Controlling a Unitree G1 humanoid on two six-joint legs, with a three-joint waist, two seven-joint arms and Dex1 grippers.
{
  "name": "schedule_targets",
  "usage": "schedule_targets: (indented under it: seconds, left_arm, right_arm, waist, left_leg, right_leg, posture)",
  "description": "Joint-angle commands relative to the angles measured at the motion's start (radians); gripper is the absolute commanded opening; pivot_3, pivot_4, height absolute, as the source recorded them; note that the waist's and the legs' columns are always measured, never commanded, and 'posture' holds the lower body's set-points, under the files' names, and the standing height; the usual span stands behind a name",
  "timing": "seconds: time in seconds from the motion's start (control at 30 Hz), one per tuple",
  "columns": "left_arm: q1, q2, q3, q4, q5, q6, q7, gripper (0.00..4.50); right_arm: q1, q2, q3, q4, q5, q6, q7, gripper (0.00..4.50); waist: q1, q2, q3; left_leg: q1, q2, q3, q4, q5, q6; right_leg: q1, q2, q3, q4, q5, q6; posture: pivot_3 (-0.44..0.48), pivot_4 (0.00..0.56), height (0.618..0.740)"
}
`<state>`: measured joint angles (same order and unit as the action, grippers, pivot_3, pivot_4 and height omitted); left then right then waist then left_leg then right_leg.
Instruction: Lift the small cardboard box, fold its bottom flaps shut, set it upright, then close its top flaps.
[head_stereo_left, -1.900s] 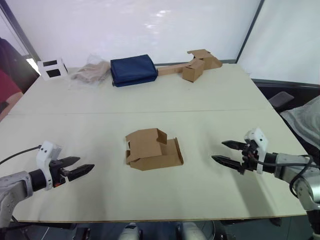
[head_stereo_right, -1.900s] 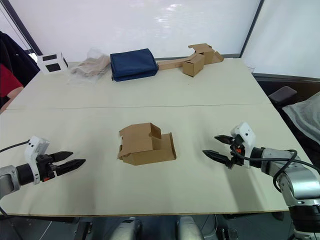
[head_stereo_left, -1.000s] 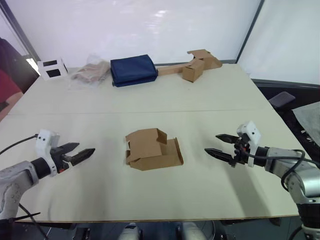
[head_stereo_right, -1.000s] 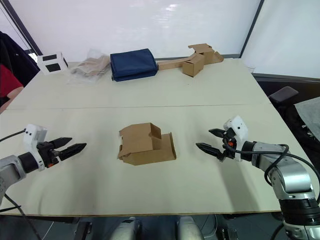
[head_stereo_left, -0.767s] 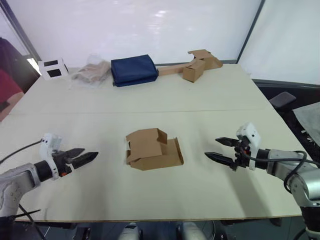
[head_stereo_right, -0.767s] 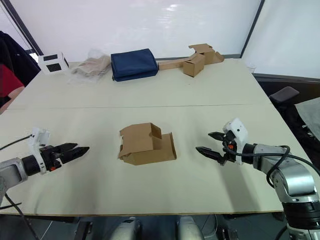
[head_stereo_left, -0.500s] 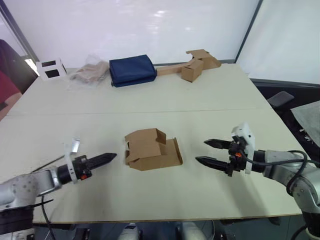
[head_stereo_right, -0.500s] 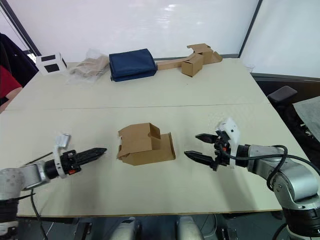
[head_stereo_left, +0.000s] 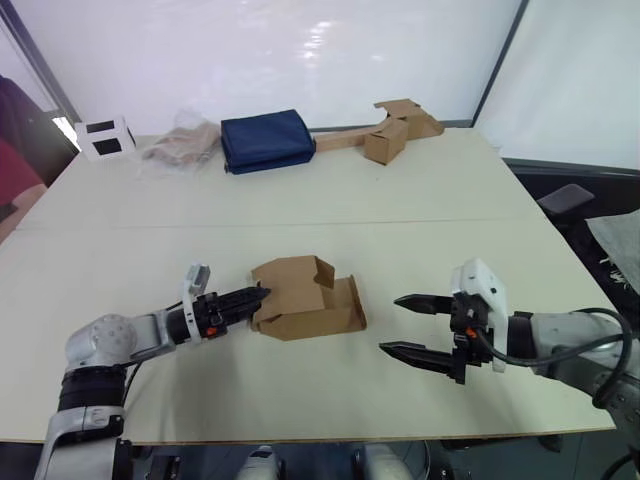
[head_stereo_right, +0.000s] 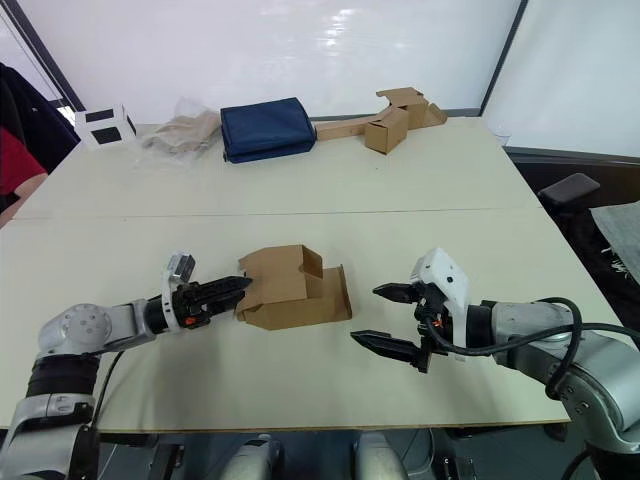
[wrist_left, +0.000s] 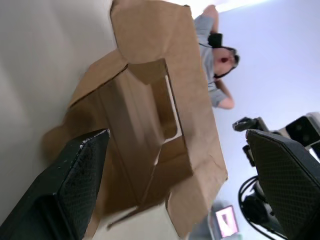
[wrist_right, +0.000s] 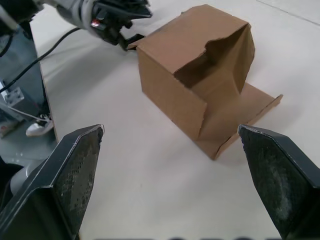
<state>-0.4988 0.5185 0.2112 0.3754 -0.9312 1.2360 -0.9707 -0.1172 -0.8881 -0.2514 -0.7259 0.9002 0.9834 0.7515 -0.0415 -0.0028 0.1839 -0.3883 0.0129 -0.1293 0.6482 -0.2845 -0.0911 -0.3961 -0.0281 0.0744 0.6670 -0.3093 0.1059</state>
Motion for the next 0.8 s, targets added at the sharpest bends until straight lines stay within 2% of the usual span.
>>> schedule_targets:
  seconds: [0.03, 0.2, 0.5, 0.6, 0.67, 0.7, 0.77, 0.8]
  left_arm:
    - [-0.049, -0.014, -0.015, 0.043, 0.018, -0.016, -0.044, 4.5]
    - [-0.113, -0.037, -0.055, 0.096, 0.052, -0.032, -0.095, 4.5]
    - [-0.213, -0.086, -0.076, 0.201, 0.11, -0.072, -0.16, 4.5]
    - [-0.226, -0.092, -0.074, 0.215, 0.119, -0.078, -0.18, 3.82]
    - [-0.235, -0.097, -0.064, 0.227, 0.121, -0.082, -0.182, 3.16]
    - [-0.234, -0.096, -0.069, 0.224, 0.124, -0.082, -0.19, 2.56]
    - [-0.23, -0.093, -0.081, 0.212, 0.13, -0.081, -0.205, 1.97]
    - [-0.228, -0.093, -0.084, 0.207, 0.133, -0.08, -0.209, 1.52]
  right_arm:
    - [0.005, -0.05, -0.074, -0.057, 0.053, 0.012, -0.004, 4.44]
    - [-0.005, -0.09, -0.1, -0.091, 0.105, 0.027, -0.038, 4.44]
    - [-0.023, -0.096, -0.074, -0.102, 0.147, 0.033, -0.108, 4.44]
    - [-0.025, -0.099, -0.067, -0.098, 0.155, 0.034, -0.126, 4.5]
    - [-0.026, -0.1, -0.064, -0.096, 0.16, 0.033, -0.134, 4.5]
    - [-0.026, -0.1, -0.061, -0.095, 0.16, 0.031, -0.138, 4.5]
    - [-0.024, -0.1, -0.055, -0.092, 0.157, 0.028, -0.142, 4.5]
    - [-0.022, -0.1, -0.052, -0.091, 0.155, 0.025, -0.143, 4.5]
  waist:
    - [0.0, 0.0, 0.0]
    - [0.0, 0.0, 0.0]
    - [0.0, 0.0, 0.0]
    - [-0.002, 0.0, 0.0]
    - [-0.001, 0.0, 0.0]
    - [-0.001, 0.0, 0.0]
    - [-0.001, 0.0, 0.0]
    - [-0.001, 0.0, 0.0]
  left_leg:
    - [0.0, 0.0, 0.0, 0.0, 0.0, 0.0]
    - [0.0, 0.0, 0.0, 0.0, 0.0, 0.0]
    - [0.0, 0.0, 0.0, 0.0, 0.0, 0.0]
    - [0.0, 0.0, 0.0, 0.0, 0.0, 0.0]
    - [0.0, 0.0, 0.0, 0.0, 0.0, 0.0]
    - [0.0, 0.0, 0.0, 0.0, 0.0, 0.0]
    - [0.0, 0.0, 0.0, 0.0, 0.0, 0.0]
    - [0.0, 0.0, 0.0, 0.0, 0.0, 0.0]
  right_leg:
    - [0.0, 0.0, 0.0, 0.0, 0.0, 0.0]
    - [0.0, 0.0, 0.0, 0.0, 0.0, 0.0]
    - [0.0, 0.0, 0.0, 0.0, 0.0, 0.0]
    - [0.0, 0.0, 0.0, 0.0, 0.0, 0.0]
    - [0.0, 0.0, 0.0, 0.0, 0.0, 0.0]
    - [0.0, 0.0, 0.0, 0.0, 0.0, 0.0]
    - [0.0, 0.0, 0.0, 0.0, 0.0, 0.0]
    - [0.0, 0.0, 0.0, 0.0, 0.0, 0.0]
  posture:
    - [0.0, 0.15, 0.74]
    - [0.0, 0.15, 0.74]
    - [0.0, 0.15, 0.74]
    - [0.0, 0.15, 0.74]
    - [0.0, 0.15, 0.74]
    - [0.0, 0.15, 0.74]
    - [0.0, 0.15, 0.74]
    - [0.0, 0.15, 0.74]
